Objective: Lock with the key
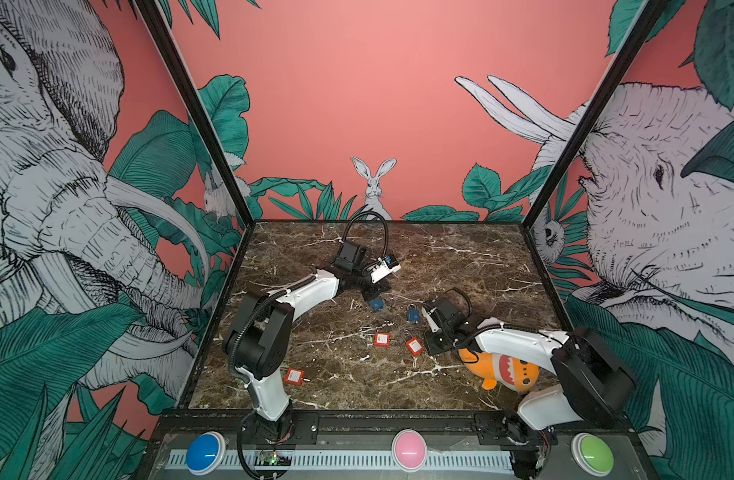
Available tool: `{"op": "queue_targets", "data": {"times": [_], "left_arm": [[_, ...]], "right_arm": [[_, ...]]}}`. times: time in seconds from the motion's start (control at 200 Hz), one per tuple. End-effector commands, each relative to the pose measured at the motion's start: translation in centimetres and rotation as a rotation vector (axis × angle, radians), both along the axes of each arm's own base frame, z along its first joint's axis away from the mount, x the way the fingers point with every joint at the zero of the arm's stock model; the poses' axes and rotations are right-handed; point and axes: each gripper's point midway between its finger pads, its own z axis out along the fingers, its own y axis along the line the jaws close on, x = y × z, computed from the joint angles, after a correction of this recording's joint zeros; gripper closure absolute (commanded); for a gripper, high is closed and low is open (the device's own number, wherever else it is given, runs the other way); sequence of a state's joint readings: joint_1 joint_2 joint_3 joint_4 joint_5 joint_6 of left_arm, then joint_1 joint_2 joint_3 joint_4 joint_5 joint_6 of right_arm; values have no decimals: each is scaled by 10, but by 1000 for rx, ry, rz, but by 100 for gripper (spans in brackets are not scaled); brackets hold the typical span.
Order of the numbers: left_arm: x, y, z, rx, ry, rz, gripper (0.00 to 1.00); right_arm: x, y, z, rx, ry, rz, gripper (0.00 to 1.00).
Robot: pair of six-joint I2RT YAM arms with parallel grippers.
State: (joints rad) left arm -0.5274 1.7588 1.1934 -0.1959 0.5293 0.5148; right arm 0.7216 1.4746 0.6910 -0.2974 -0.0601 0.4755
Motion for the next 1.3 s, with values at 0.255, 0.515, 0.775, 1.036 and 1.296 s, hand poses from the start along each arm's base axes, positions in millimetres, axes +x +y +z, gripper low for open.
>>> {"op": "queue_targets", "data": {"times": [0.255,0.515,0.775,1.036,1.296], "left_arm": [[-3,6,18,-27,-43,8,81],[-5,8,20,-25,-52,9,81],[-6,10,21,-21,-57,11,81],[-11,14,17,-8,-52,14,81],[-13,18,13,9,-50,18,81]], "right_arm": [[18,-2,35,-80,-104,-29,67],[14,13,49,-60,-151,40,60],[2,41,37,-80,-106,146,52],[0,47,23,-115,-72,143,49],[2,50,12,-133,-50,95,47]]}}
